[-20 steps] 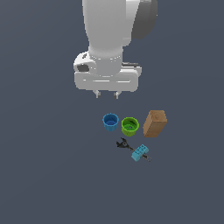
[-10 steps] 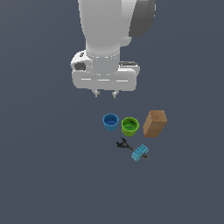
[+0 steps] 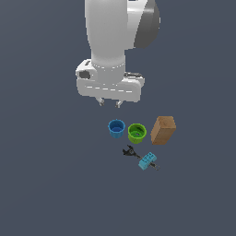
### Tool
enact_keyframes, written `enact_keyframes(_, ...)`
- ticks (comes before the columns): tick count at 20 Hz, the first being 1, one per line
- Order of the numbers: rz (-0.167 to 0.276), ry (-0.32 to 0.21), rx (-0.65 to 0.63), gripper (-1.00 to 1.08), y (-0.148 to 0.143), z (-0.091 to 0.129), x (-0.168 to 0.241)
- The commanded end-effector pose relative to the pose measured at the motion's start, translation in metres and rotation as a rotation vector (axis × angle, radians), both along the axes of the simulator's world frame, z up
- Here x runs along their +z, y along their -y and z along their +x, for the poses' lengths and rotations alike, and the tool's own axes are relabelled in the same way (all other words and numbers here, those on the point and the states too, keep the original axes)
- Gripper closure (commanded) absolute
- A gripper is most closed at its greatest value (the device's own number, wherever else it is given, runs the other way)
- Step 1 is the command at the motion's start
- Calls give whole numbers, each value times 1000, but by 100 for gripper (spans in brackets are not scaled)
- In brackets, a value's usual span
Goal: Pick up a designated object from a clutter of objects.
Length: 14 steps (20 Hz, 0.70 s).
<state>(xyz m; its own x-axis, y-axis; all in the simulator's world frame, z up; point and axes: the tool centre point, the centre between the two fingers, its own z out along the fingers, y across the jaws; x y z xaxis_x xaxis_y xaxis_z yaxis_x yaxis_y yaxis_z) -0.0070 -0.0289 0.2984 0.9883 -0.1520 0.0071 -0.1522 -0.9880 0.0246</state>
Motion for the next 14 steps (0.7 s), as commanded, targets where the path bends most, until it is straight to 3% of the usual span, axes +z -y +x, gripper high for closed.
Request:
enact_keyframes(1,-11,6,-34,-20,3,-1,-9)
enact_keyframes(14,-75,69,-276,-20,16,-11,-71)
